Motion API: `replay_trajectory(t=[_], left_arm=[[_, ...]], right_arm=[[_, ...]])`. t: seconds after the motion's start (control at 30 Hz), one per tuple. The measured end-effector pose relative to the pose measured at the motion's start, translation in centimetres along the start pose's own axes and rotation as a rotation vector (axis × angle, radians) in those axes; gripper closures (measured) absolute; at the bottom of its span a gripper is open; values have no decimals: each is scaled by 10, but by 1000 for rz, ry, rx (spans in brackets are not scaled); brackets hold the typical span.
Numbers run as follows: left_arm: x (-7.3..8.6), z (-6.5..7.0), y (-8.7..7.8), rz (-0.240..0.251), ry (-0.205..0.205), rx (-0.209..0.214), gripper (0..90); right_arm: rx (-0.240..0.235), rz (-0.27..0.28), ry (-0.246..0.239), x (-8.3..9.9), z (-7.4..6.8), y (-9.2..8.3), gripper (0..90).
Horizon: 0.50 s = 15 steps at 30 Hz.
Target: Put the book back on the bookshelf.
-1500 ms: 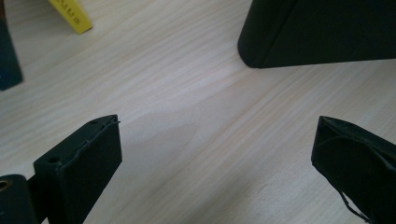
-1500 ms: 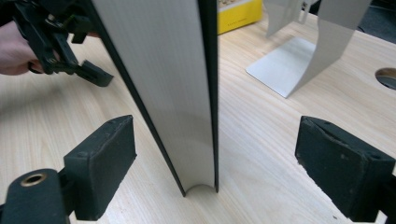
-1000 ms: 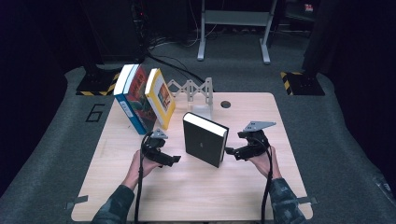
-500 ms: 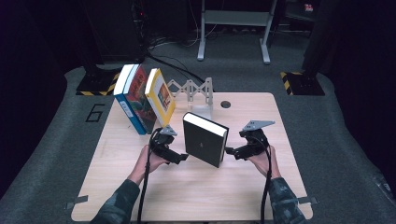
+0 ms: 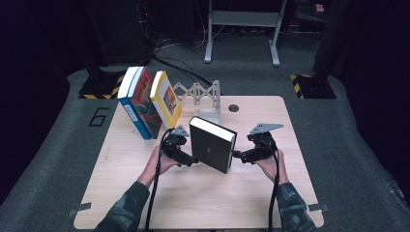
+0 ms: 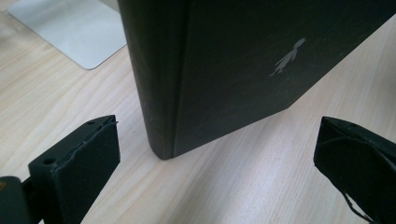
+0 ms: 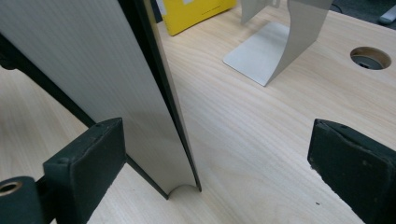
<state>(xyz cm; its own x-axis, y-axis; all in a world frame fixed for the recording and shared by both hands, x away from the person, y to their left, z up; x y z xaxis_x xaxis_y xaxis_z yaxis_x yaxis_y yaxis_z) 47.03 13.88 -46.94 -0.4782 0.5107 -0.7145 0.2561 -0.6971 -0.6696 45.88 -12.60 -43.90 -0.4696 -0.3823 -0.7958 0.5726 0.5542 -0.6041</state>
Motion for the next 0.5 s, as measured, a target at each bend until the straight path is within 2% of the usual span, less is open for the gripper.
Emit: replay_trajectory(t=[0.23,0.3,0.5], left_arm=[[-6,1,3,34,-4,24,9],[-7,1,4,41,12,27,9],[-10,3,6,51,12,36,17]], right_arm=[[8,1,6,-2,0,1,39],[11,-2,8,-2,0,2,37],[20,-5,19,-2,-1,3,40]])
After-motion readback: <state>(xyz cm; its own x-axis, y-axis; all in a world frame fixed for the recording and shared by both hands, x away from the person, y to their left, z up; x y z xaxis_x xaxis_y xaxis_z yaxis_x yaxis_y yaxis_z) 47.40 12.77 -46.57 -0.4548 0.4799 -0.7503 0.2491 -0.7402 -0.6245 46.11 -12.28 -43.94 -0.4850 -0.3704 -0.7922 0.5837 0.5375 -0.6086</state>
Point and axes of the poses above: each handheld gripper's, and its own axes: y roughly forward along the jaws, x roughly out of its underside, z roughly to its right, the point moved 4 cm from there along y, roughly forward along the jaws, and after that the axes turned 6 degrees about x, right-handed, at the moved point
